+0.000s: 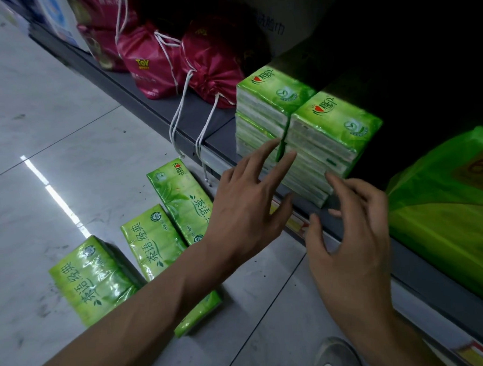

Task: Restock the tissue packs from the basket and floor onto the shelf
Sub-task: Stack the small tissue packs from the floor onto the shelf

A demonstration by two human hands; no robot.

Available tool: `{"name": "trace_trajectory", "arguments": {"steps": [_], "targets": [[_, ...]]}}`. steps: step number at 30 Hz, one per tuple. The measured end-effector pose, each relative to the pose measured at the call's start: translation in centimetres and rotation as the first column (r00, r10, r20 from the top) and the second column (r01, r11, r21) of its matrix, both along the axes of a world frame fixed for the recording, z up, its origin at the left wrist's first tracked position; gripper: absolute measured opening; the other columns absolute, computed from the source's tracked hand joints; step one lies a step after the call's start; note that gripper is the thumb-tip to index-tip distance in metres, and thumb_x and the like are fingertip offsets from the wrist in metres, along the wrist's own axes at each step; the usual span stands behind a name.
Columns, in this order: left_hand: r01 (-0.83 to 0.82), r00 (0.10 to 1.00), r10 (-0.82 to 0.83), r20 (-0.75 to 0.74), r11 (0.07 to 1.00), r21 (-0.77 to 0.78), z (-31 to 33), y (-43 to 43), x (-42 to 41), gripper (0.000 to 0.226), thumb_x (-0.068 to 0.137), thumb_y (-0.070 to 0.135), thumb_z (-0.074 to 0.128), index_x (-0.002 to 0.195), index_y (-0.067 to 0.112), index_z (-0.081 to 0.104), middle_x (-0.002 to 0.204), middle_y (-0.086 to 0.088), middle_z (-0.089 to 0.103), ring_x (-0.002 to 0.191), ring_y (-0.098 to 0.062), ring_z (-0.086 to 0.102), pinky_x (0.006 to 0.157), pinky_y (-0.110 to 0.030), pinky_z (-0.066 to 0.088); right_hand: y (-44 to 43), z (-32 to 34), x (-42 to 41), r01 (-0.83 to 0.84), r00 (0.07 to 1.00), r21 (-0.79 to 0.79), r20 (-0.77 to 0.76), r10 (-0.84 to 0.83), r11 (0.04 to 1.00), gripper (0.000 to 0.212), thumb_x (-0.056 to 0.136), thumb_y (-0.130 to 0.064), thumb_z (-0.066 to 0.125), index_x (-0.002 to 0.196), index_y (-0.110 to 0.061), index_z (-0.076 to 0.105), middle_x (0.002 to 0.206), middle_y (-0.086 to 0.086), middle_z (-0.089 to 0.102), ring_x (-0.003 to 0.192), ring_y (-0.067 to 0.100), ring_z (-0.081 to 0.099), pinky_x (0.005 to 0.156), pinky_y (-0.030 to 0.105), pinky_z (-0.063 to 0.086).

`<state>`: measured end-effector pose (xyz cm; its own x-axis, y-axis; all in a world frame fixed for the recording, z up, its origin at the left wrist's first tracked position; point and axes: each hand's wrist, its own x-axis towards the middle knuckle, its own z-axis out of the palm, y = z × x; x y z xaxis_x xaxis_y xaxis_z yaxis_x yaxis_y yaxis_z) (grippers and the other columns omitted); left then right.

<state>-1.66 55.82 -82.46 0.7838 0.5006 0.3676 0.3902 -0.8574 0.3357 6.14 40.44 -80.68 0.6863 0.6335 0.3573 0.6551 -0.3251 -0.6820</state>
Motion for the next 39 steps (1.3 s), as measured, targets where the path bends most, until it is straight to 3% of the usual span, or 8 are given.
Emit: {"name": "trace_trajectory", "arguments": {"steps": [3,8,11,15,20,26,32,39], "targets": [[-0.053,0.998,0.052,-0.028,0.997,-0.050,-0.3,0.6,-2.1,0.062,0.101,0.049,0.052,0.159,0.029,0.042,0.164,-0.007,0.039,0.142,-0.031,0.048,0.105,-0.052,0.046,0.6,0.6,-0.8,-0.057,0.998,0.023,-0.003,0.057,0.998,0.057,0.095,-0.012,0.067,0.149,-0.024,0.051,0.142,-0.007,0.040,0.122,0.020,0.057,0.093,0.023,0.050],[-0.150,0.988,0.146,-0.046,0.983,-0.105,-1.0,1.9,-6.5,0.062,0.097,0.048,0.053,0.155,0.028,0.047,0.158,-0.006,0.046,0.136,-0.029,0.055,0.101,-0.049,0.050,3.5,0.6,-1.6,-0.165,0.984,-0.018,0.071,0.166,0.986,0.055,0.095,-0.013,0.069,0.147,-0.020,0.053,0.139,-0.003,0.043,0.116,0.012,0.054,0.092,0.011,0.043],[-0.214,0.977,0.209,-0.047,0.967,-0.137,-1.1,2.5,-9.0,0.062,0.096,0.047,0.056,0.155,0.029,0.047,0.156,-0.005,0.048,0.136,-0.028,0.055,0.100,-0.048,0.050,5.4,0.5,-2.3,-0.239,0.967,-0.041,0.082,0.242,0.970,0.052,0.096,-0.017,0.068,0.146,-0.020,0.053,0.138,-0.001,0.044,0.122,0.018,0.054,0.095,0.031,0.052],[-0.361,0.932,0.347,-0.104,0.915,-0.183,-2.0,3.4,-12.5,0.065,0.094,0.050,0.058,0.155,0.030,0.048,0.153,-0.004,0.050,0.132,-0.030,0.057,0.100,-0.050,0.053,8.0,-0.2,-3.8,-0.336,0.941,-0.114,0.013,0.339,0.935,0.056,0.094,-0.026,0.071,0.146,-0.021,0.050,0.140,0.000,0.043,0.125,0.023,0.054,0.096,0.044,0.053],[-0.622,0.765,0.535,-0.359,0.758,-0.195,-4.5,5.0,-18.1,0.077,0.091,0.044,0.070,0.159,0.024,0.039,0.160,-0.015,0.040,0.134,-0.041,0.053,0.104,-0.057,0.050,11.3,-1.7,-6.2,-0.472,0.880,-0.292,-0.095,0.466,0.832,0.065,0.093,-0.036,0.072,0.150,-0.023,0.045,0.144,0.000,0.041,0.128,0.026,0.052,0.100,0.047,0.050],[-0.867,0.482,0.630,-0.608,0.444,-0.228,-7.6,5.5,-23.4,0.093,0.088,0.053,0.073,0.159,0.022,0.023,0.160,-0.020,0.018,0.137,-0.051,0.038,0.097,-0.062,0.048,14.6,-3.8,-9.5,-0.567,0.795,-0.483,-0.109,0.596,0.667,0.065,0.090,-0.036,0.071,0.147,-0.020,0.046,0.141,0.007,0.044,0.128,0.030,0.049,0.104,0.044,0.046],[-0.895,0.445,0.617,-0.649,0.291,-0.338,-9.9,5.6,-24.5,0.104,0.088,0.068,0.066,0.161,0.019,0.010,0.162,-0.025,0.005,0.115,-0.058,0.058,0.096,-0.057,0.053,15.7,-6.0,-12.5,-0.600,0.727,-0.616,-0.152,0.670,0.511,0.066,0.093,-0.033,0.067,0.152,-0.019,0.039,0.142,0.009,0.042,0.128,0.032,0.048,0.103,0.045,0.046],[-0.909,0.405,0.608,-0.682,0.185,-0.374,-10.8,4.8,-23.1,0.125,0.083,0.076,0.066,0.165,0.015,-0.006,0.163,-0.037,-0.006,0.129,-0.061,0.049,0.105,-0.055,0.048,14.9,-8.0,-14.4,-0.602,0.700,-0.673,-0.184,0.690,0.431,0.064,0.093,-0.032,0.065,0.151,-0.019,0.039,0.140,0.011,0.044,0.126,0.034,0.049,0.101,0.044,0.047]]}}
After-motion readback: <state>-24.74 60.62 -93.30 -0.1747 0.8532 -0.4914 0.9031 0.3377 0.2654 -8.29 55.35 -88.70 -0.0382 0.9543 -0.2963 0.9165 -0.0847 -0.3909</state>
